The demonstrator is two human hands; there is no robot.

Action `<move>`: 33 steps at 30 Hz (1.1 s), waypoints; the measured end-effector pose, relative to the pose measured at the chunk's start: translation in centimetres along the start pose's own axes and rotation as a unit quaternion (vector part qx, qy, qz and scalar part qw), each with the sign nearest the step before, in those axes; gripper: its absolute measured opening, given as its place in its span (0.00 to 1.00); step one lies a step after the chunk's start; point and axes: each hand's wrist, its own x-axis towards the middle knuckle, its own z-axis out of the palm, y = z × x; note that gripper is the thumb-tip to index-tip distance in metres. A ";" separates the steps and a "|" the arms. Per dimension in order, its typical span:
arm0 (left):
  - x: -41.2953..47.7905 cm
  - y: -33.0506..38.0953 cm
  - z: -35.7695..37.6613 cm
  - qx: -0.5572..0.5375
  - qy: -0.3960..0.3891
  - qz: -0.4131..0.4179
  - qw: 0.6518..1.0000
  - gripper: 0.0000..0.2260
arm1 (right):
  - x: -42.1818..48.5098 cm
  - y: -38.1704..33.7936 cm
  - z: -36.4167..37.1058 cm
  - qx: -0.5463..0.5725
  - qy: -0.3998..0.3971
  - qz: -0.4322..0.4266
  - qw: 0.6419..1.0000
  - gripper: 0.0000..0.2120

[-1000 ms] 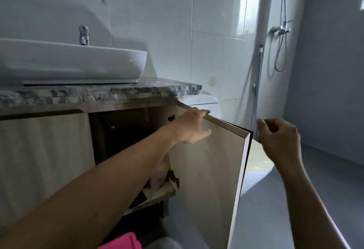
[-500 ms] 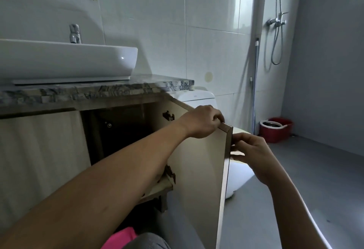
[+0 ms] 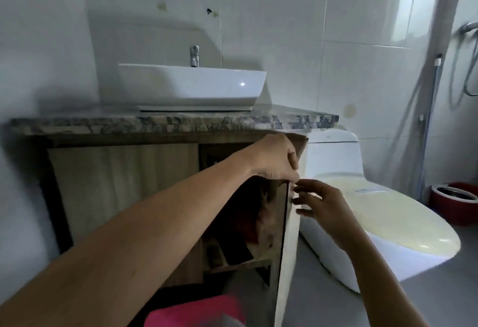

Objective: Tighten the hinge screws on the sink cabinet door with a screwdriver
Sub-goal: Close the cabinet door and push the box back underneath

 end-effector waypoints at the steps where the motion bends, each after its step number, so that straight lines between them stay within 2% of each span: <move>1: -0.7 -1.5 -0.7 0.001 0.012 -0.013 1.000 0.05 | 0.7 0.0 1.6 -0.016 -0.003 -0.022 1.000 0.12; 3: -1.7 -4.2 -1.7 0.007 0.030 -0.033 0.999 0.03 | 2.2 0.1 3.9 -0.066 -0.009 -0.088 0.994 0.18; 6: -3.3 -8.6 -3.0 0.011 0.069 -0.069 0.995 0.02 | 5.1 0.1 7.6 -0.168 -0.034 -0.197 0.965 0.30; 8: -3.9 -11.3 -3.4 0.014 0.107 -0.092 0.990 0.07 | 6.9 -0.3 9.5 -0.240 -0.044 -0.240 0.940 0.30; 10: -4.2 -13.7 -3.4 0.037 0.145 -0.118 0.982 0.16 | 8.4 -0.6 10.7 -0.296 -0.051 -0.261 0.917 0.24; 12: -4.4 -16.0 -3.4 0.116 0.164 -0.146 0.969 0.30 | 9.6 -0.7 11.7 -0.317 -0.060 -0.264 0.909 0.21; 15: -4.6 -18.9 -3.5 0.188 0.127 -0.188 0.956 0.48 | 10.7 -0.7 12.9 -0.335 -0.049 -0.261 0.904 0.21; 19: -4.2 -21.8 -4.0 0.197 0.086 -0.238 0.947 0.57 | 11.9 -0.7 14.3 -0.370 -0.038 -0.248 0.894 0.25; 25: -3.5 -23.2 -3.4 0.253 0.075 -0.228 0.937 0.55 | 13.3 -1.1 16.5 -0.415 -0.004 -0.234 0.879 0.26; 33: -2.5 -23.4 -2.9 0.314 0.108 -0.247 0.911 0.40 | 14.4 -1.3 18.2 -0.426 0.004 -0.216 0.879 0.23</move>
